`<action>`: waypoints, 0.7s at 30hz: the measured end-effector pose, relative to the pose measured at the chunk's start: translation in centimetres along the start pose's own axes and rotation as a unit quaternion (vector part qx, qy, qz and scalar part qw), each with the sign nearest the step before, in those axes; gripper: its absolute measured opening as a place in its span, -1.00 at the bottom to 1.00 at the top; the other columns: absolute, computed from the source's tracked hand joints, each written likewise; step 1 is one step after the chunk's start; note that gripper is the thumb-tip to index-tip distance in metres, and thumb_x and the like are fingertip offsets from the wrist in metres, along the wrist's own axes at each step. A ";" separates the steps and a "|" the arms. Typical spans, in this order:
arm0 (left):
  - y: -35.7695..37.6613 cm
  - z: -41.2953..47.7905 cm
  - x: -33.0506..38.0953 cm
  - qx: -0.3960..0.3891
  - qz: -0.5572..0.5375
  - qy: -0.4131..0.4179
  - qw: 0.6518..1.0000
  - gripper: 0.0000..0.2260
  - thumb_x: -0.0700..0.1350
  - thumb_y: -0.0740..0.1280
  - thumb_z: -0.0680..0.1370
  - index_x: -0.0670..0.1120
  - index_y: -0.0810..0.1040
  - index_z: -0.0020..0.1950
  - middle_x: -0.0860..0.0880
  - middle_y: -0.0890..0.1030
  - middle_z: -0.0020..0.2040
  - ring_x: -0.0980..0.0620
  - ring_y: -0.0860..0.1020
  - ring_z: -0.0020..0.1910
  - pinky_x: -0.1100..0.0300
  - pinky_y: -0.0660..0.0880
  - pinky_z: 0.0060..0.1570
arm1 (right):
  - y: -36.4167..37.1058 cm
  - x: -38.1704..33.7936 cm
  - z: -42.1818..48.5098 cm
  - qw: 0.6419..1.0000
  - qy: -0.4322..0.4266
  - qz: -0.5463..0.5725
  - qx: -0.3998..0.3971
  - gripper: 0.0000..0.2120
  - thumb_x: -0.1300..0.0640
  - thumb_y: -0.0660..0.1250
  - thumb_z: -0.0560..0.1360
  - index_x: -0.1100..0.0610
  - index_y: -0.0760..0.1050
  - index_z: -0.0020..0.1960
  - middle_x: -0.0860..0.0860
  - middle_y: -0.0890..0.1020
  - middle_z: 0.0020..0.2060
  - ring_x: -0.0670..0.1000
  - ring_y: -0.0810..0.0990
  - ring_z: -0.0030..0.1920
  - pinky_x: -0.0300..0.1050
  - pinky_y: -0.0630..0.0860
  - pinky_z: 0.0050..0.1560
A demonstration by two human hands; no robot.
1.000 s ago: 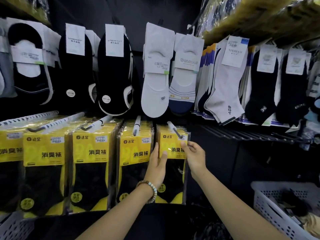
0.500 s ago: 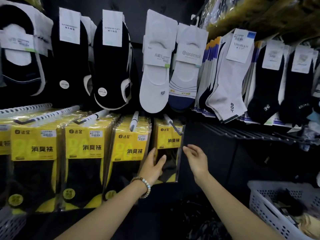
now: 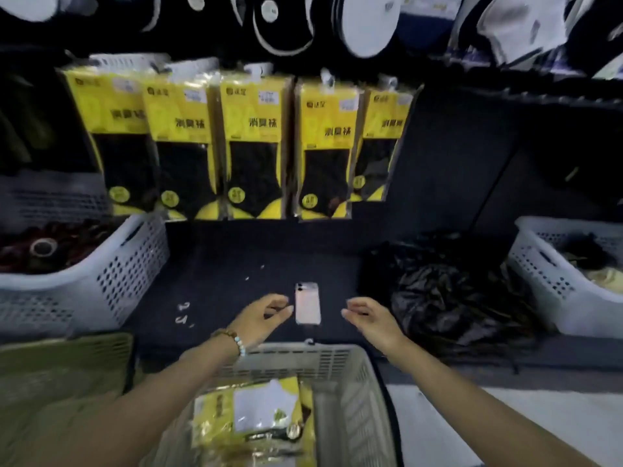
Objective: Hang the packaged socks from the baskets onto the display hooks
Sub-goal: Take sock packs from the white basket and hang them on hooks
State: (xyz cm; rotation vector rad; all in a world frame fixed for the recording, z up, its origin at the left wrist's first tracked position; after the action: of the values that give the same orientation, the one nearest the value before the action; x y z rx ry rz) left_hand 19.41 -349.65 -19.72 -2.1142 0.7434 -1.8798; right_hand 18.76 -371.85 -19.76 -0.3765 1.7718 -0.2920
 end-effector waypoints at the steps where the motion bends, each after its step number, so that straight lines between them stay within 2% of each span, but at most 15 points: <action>1: 0.3 -1.3 -2.8 0.008 -0.013 -0.028 1.000 -0.73 -0.10 0.28 0.56 -0.14 0.47 0.24 -0.02 0.52 0.11 0.07 0.49 0.07 0.31 0.38 0.04 | 1.8 2.1 -0.5 1.000 0.022 0.004 -0.001 -0.66 0.19 0.37 0.52 0.27 0.47 0.25 0.15 0.56 0.16 0.09 0.54 0.20 -0.20 0.44 0.10; 3: 0.7 -3.8 -8.4 0.040 -0.032 -0.081 0.995 -0.75 -0.18 0.30 0.55 -0.21 0.48 0.22 -0.09 0.53 0.07 0.01 0.51 0.05 0.29 0.38 0.02 | 5.2 6.8 -1.5 0.997 0.071 -0.001 -0.005 -0.68 0.26 0.37 0.51 0.33 0.48 0.23 0.20 0.58 0.14 0.15 0.55 0.19 -0.21 0.45 0.09; 6: 1.1 -7.5 -16.8 0.093 -0.045 -0.169 0.980 -0.78 -0.24 0.34 0.51 -0.20 0.50 0.15 -0.12 0.51 -0.03 -0.09 0.52 -0.01 0.29 0.38 -0.12 | 9.0 14.7 -3.7 0.985 0.172 0.018 -0.019 -0.70 0.31 0.36 0.51 0.39 0.49 0.21 0.24 0.59 0.12 0.15 0.58 0.01 -0.37 0.43 -0.18; 7: 1.3 -8.8 -19.4 0.102 -0.049 -0.203 0.973 -0.76 -0.21 0.36 0.51 -0.17 0.48 0.15 -0.12 0.50 -0.02 -0.12 0.52 0.00 0.28 0.39 -0.14 | 10.2 17.2 -4.6 0.976 0.212 0.023 -0.032 -0.67 0.27 0.36 0.51 0.37 0.47 0.23 0.26 0.57 0.16 0.14 0.58 -0.01 -0.34 0.45 -0.16; 10: 1.4 -11.1 -25.7 0.091 0.017 -0.269 0.959 -0.61 -0.04 0.38 0.49 -0.18 0.44 0.24 -0.22 0.55 0.07 -0.23 0.51 0.13 0.06 0.43 0.04 | 12.6 22.2 -6.3 0.955 0.286 0.004 -0.077 -0.53 0.07 0.38 0.51 0.25 0.39 0.33 0.18 0.52 0.25 0.13 0.52 0.20 -0.13 0.45 0.14; 12: 1.5 -11.5 -27.7 0.070 0.047 -0.274 0.958 -0.66 -0.01 0.37 0.49 -0.21 0.49 0.14 -0.24 0.57 -0.02 -0.26 0.52 0.10 -0.02 0.44 0.07 | 13.4 23.5 -6.0 0.951 0.299 0.001 -0.084 -0.51 0.01 0.38 0.50 0.23 0.39 0.33 0.16 0.52 0.25 0.13 0.50 0.23 -0.05 0.45 0.23; 13: 1.8 -11.7 -28.4 0.061 0.057 -0.284 0.955 -0.63 0.03 0.35 0.50 -0.23 0.49 0.14 -0.25 0.56 0.02 -0.25 0.51 0.10 -0.04 0.45 0.10 | 13.9 23.7 -5.7 0.951 0.298 -0.003 -0.086 -0.50 -0.02 0.38 0.49 0.22 0.40 0.33 0.15 0.53 0.24 0.11 0.51 0.22 -0.05 0.45 0.23; 17: 3.0 -11.6 -30.9 0.047 0.105 -0.308 0.944 -0.45 0.16 0.23 0.53 -0.10 0.28 0.43 -0.14 0.33 0.41 -0.14 0.35 0.34 -0.05 0.30 0.33 | 15.8 23.8 -3.8 0.955 0.284 0.022 -0.078 -0.44 -0.06 0.38 0.49 0.18 0.36 0.38 0.09 0.46 0.31 0.06 0.47 0.24 -0.20 0.38 0.11; 19: 4.2 -11.6 -31.4 0.052 0.034 -0.330 0.942 -0.41 0.13 0.22 0.55 -0.08 0.17 0.49 -0.12 0.20 0.49 -0.14 0.26 0.42 -0.07 0.22 0.39 | 16.8 23.7 -2.9 0.959 0.271 0.023 -0.080 -0.43 -0.10 0.34 0.50 0.13 0.34 0.41 0.07 0.41 0.37 0.08 0.42 0.33 -0.18 0.34 0.12; 21: 4.8 -11.4 -31.9 0.092 -0.027 -0.346 0.933 -0.36 0.09 0.24 0.55 -0.10 0.07 0.52 -0.12 0.10 0.52 -0.15 0.20 0.45 -0.09 0.17 0.41 | 17.5 23.8 -2.1 0.960 0.268 0.043 -0.062 -0.44 -0.11 0.31 0.52 0.12 0.33 0.43 0.06 0.37 0.41 0.06 0.43 0.31 -0.17 0.29 0.14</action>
State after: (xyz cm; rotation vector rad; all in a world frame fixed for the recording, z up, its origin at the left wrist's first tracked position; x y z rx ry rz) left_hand 5.41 -335.88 -47.72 -2.4359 0.3300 -1.0239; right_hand 10.04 -365.48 -47.32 -0.3270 2.3423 -0.2335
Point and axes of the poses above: each hand's wrist, its own z-axis towards the middle knuckle, its own y-axis out of the palm, x = y × z, the point moved 8 cm from there along z, towards the middle knuckle
